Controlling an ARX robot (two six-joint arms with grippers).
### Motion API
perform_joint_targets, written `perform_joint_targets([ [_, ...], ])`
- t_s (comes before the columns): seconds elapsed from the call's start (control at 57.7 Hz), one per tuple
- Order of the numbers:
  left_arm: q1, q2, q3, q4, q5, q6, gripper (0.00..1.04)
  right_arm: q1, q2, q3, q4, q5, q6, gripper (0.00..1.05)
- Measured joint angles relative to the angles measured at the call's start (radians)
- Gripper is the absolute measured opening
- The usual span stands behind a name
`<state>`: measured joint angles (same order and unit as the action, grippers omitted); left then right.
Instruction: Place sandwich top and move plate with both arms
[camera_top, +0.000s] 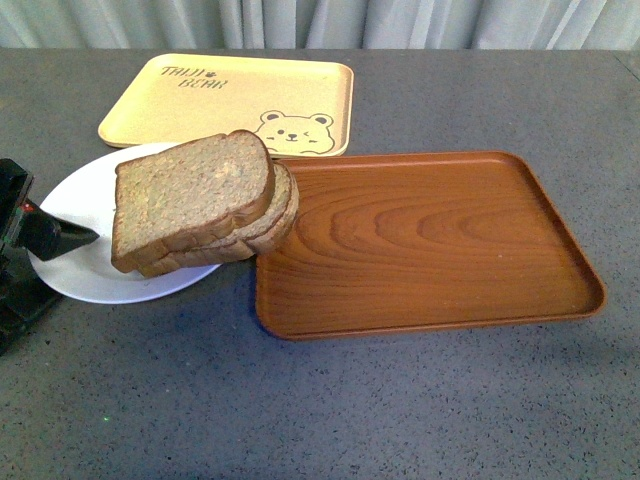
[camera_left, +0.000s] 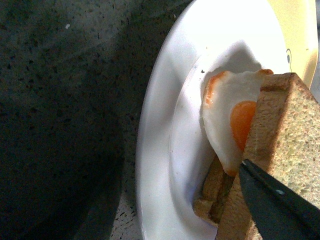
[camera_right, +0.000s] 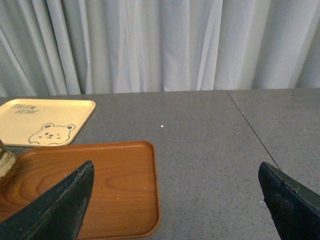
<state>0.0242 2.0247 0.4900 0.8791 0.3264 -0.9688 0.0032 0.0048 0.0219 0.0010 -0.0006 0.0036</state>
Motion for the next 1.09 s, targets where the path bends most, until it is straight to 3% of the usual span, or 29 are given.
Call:
perform_joint_targets([
  [0.277, -0.003, 0.004, -0.038, 0.044, 0.016, -0.049, 0.15, 0.000, 0.000, 0.000, 0.000, 0.000, 0.000, 0.96],
  [0.399, 0.000, -0.021, -0.052, 0.065, 0.042, -0.079, 0.02, 0.000, 0.000, 0.000, 0.000, 0.000, 0.000, 0.96],
  [0.814, 0.016, -0.220, -0.064, -0.031, 0.072, -0.100, 0.02, 0.000, 0.000, 0.000, 0.000, 0.000, 0.000, 0.96],
  [1.092, -0.017, -0.246, 0.089, -0.132, 0.062, -0.164, 0.02, 0.000, 0.000, 0.000, 0.000, 0.000, 0.000, 0.96],
])
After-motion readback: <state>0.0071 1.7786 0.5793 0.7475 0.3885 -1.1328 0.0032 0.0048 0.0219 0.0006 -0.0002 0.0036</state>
